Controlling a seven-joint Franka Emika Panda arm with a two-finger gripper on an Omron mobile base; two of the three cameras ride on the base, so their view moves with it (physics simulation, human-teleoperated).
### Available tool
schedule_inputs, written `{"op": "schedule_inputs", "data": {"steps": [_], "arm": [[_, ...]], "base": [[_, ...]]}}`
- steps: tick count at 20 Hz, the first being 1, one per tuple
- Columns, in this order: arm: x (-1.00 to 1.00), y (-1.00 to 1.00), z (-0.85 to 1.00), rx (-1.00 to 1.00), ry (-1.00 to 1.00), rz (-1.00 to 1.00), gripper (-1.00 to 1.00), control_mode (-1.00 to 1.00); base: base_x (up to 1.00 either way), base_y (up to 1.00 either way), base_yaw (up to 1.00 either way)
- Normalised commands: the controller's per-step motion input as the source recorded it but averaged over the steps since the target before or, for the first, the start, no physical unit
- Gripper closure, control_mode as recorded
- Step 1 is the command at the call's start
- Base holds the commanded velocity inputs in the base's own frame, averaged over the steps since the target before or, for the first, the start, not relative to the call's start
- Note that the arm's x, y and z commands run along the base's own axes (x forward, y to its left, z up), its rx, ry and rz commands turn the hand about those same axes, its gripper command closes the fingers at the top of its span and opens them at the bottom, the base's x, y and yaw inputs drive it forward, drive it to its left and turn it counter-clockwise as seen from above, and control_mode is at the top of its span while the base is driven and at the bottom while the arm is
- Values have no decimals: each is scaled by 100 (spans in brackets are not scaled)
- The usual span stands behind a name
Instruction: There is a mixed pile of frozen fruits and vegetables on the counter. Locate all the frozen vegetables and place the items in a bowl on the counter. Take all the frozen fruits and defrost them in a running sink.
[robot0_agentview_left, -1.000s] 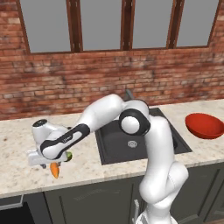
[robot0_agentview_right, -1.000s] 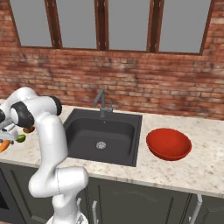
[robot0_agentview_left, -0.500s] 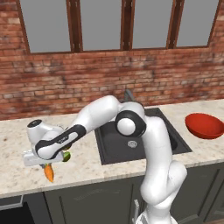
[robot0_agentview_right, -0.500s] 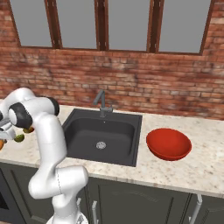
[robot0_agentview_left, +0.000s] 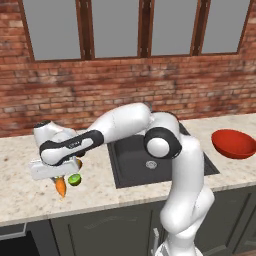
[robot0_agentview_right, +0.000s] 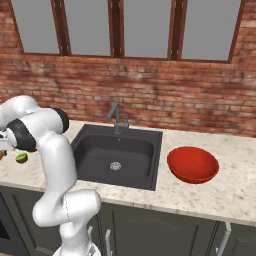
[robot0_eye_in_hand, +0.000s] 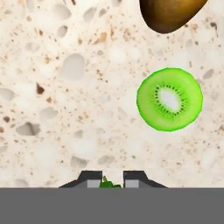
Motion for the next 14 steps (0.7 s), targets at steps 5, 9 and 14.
{"op": "schedule_inputs", "data": {"steps": [5,9,14], "arm": [[-40,-87,67,4,0,0,100,-100],[3,-100,61,1,10,-4,100,-100],[13,-100,59,0,15,0,100,-100]], "base": [[0,0,0],[0,0,0],[0,0,0]]}}
